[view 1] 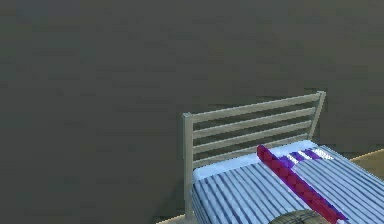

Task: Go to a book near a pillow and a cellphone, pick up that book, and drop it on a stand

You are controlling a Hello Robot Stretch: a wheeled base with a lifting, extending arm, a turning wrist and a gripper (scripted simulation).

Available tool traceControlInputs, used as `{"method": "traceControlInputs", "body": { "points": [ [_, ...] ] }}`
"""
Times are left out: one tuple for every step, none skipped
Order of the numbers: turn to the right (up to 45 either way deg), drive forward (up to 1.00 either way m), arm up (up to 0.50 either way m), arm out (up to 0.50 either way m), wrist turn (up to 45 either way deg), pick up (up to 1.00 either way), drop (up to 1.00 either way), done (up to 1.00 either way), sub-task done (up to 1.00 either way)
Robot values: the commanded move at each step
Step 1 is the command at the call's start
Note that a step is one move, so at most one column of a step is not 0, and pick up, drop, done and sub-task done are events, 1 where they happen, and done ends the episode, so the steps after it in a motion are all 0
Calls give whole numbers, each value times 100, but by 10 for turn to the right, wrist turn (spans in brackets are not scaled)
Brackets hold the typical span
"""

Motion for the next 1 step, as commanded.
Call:
{"method": "traceControlInputs", "body": {
  "points": [
    [0, 0, -30, 0, 0, 0, 0, 0, 0]
  ]
}}
